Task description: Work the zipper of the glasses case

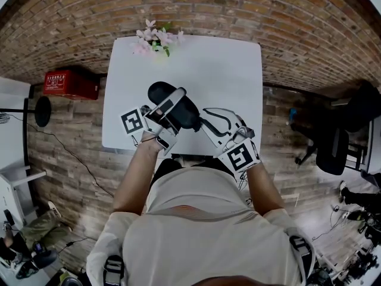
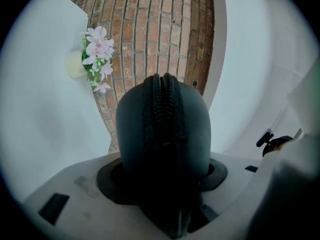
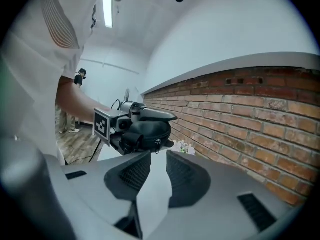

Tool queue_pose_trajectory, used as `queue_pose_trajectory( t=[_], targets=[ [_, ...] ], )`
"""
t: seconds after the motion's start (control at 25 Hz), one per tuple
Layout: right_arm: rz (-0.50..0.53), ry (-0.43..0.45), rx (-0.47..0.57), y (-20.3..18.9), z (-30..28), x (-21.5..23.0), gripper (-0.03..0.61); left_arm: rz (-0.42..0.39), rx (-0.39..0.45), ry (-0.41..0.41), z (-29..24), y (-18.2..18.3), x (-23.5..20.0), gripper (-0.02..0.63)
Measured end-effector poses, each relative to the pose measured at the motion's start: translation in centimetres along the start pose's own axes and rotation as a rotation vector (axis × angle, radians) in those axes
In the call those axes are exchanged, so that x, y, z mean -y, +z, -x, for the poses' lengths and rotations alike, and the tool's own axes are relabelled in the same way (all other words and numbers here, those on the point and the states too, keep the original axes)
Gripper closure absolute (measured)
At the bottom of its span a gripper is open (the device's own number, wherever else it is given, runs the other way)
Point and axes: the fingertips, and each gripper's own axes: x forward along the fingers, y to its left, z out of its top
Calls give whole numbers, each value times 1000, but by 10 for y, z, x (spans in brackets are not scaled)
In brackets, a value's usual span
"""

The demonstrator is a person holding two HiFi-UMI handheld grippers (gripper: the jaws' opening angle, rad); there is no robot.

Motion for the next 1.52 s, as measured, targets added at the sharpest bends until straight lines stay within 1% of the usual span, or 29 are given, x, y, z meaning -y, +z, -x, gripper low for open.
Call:
queue_pose_trajectory(
  t=[0.24,0.4,0.48,0.52,0.6,0.68,0.92,0.96,1.04,1.12,1.24,1.36,1.44,1.52],
  targets=[
    [-4,-44,-25,-12,-7,2,451,-32,5,87,3,2,-14,345],
    [1,-78,-47,-17,-12,4,475,-19,15,109,4,1,-18,344],
    [-4,-80,-59,-17,-14,4,500,-6,21,116,5,0,-21,345],
    [-1,-78,-64,-17,-14,3,500,-1,23,118,5,0,-22,345],
    [28,-80,-76,-17,-14,2,498,-2,24,121,5,-1,-23,345],
    [66,-87,-85,-20,-15,0,479,-2,26,128,6,-1,-24,345],
    [130,-103,-98,-21,-15,-4,479,30,30,143,7,-2,-27,345],
    [146,-103,-100,-21,-15,-6,480,30,32,147,8,-2,-28,345],
    [162,-105,-103,-21,-15,-7,522,33,40,156,9,-2,-30,345],
    [151,-108,-101,-22,-15,-7,525,34,45,160,10,-2,-31,345],
    [120,-103,-99,-24,-13,-6,526,12,34,161,9,-3,-30,345],
    [130,-82,-123,-27,-13,-7,526,-54,17,167,7,-5,-25,348],
    [140,-69,-149,-29,-14,-9,525,-106,14,191,7,-5,-24,351],
    [131,-69,-162,-30,-15,-9,521,-128,25,218,8,-4,-24,351]
  ],
)
